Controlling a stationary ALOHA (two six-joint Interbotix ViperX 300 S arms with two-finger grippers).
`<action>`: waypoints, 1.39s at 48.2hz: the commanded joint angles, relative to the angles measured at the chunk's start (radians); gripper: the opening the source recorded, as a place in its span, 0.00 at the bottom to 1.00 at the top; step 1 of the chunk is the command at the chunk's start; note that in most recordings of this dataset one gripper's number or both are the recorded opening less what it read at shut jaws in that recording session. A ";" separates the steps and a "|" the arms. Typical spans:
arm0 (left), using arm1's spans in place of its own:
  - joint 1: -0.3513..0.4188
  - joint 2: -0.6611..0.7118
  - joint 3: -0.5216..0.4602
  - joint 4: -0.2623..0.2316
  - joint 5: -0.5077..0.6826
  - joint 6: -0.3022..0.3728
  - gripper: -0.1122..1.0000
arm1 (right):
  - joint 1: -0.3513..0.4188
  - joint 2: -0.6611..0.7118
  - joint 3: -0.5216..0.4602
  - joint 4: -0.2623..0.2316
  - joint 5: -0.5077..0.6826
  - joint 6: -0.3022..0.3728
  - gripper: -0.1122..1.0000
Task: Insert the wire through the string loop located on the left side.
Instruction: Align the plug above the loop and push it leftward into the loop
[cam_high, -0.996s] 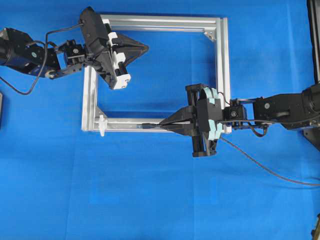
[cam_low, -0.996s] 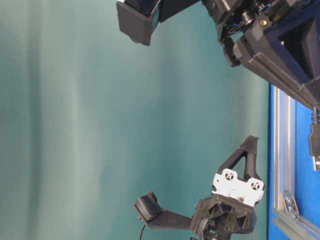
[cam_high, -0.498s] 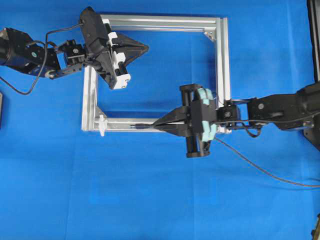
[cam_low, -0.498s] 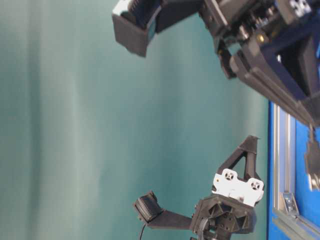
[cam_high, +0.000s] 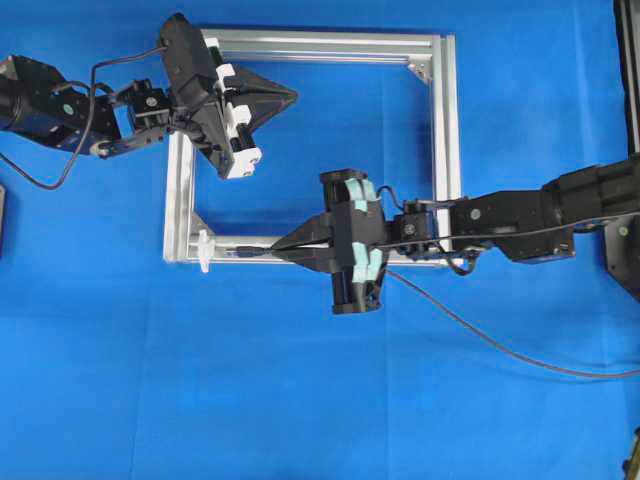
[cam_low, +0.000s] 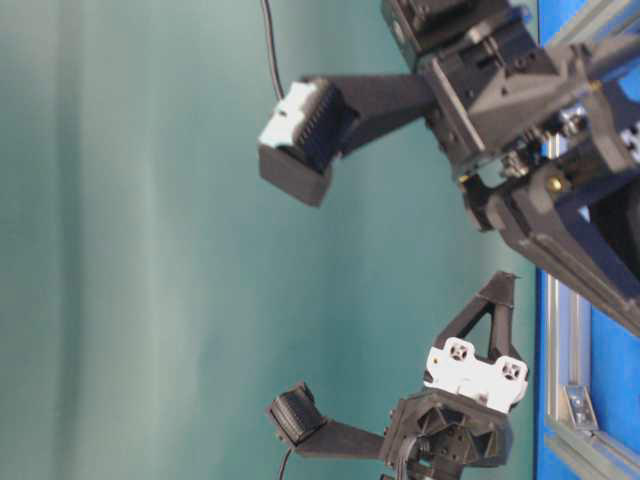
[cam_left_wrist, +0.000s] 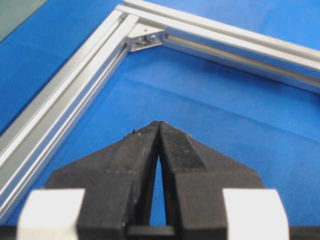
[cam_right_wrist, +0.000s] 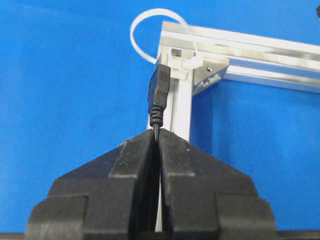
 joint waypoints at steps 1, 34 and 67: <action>-0.002 -0.034 -0.008 0.002 -0.005 0.000 0.10 | -0.005 -0.011 -0.032 -0.002 0.005 -0.002 0.09; 0.000 -0.035 -0.008 0.002 -0.005 0.000 0.10 | -0.006 0.031 -0.081 -0.002 0.009 -0.002 0.09; -0.002 -0.034 -0.008 0.002 -0.005 0.000 0.10 | -0.006 0.031 -0.080 -0.002 0.008 -0.003 0.09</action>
